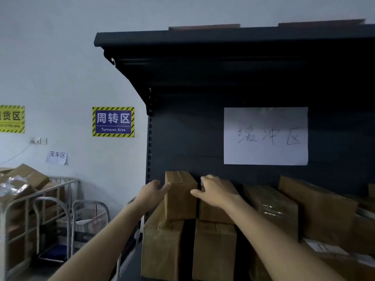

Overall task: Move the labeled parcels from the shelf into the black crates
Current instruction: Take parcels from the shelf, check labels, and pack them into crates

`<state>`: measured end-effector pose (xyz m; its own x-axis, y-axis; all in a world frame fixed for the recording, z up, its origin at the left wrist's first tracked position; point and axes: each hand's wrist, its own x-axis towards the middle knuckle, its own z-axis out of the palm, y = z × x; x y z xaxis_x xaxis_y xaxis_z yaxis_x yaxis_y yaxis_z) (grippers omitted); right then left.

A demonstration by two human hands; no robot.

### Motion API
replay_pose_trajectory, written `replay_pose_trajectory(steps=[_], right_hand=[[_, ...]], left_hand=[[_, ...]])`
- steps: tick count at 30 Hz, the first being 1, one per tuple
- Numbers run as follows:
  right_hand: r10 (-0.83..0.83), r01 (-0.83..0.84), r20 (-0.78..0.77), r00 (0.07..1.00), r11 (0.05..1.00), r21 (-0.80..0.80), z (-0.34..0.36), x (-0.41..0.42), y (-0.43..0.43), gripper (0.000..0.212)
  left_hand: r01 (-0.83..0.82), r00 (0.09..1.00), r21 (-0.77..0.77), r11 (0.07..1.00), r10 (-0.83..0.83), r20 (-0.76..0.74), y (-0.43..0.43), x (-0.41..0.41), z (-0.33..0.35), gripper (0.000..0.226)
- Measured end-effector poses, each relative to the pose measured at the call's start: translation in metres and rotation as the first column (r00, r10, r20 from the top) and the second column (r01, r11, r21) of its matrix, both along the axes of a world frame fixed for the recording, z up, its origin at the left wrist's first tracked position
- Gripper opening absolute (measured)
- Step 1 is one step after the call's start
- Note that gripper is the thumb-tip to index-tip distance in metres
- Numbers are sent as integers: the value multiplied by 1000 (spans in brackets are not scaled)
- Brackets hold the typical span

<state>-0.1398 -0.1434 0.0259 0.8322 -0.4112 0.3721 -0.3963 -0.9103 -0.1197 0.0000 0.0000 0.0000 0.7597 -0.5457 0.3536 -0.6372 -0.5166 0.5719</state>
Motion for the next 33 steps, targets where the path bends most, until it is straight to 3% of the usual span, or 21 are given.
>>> replay_pose_trajectory(steps=[4, 7, 10, 12, 16, 18, 22, 24, 28, 33], right_hand=[[-23, 21, -52, 998, 999, -38, -4, 23, 6, 57], [26, -24, 51, 998, 999, -43, -9, 32, 12, 49], [145, -175, 183, 972, 972, 159, -20, 31, 20, 53], [239, -314, 275, 931, 908, 278, -31, 29, 30, 57], [392, -535, 438, 809, 799, 274, -45, 24, 53, 60], [451, -583, 452, 769, 786, 207, -45, 22, 62, 58], [561, -618, 391, 730, 786, 25, -42, 23, 79, 52], [589, -621, 366, 721, 783, -35, -44, 23, 85, 51], [595, -627, 386, 705, 777, -52, -52, 19, 93, 46], [368, -469, 429, 825, 869, 158, -63, 10, 81, 59]], left_hand=[[69, 967, -123, 990, -96, -235, -13, 4, -1, 60], [32, 887, -329, 944, -179, -426, -19, 9, -2, 50], [-82, 817, -547, 833, -259, -516, -9, 10, -6, 24], [-161, 772, -641, 751, -308, -556, 3, 9, -10, 20], [-209, 683, -756, 620, -461, -567, 36, -1, -14, 13], [-114, 667, -728, 676, -491, -560, 53, -7, -12, 20], [81, 758, -514, 854, -388, -525, 78, -9, -9, 78], [109, 809, -432, 895, -333, -485, 85, -10, -11, 82], [132, 811, -419, 898, -341, -476, 93, -14, -16, 92], [88, 808, -536, 840, -375, -455, 98, -18, -24, 78]])
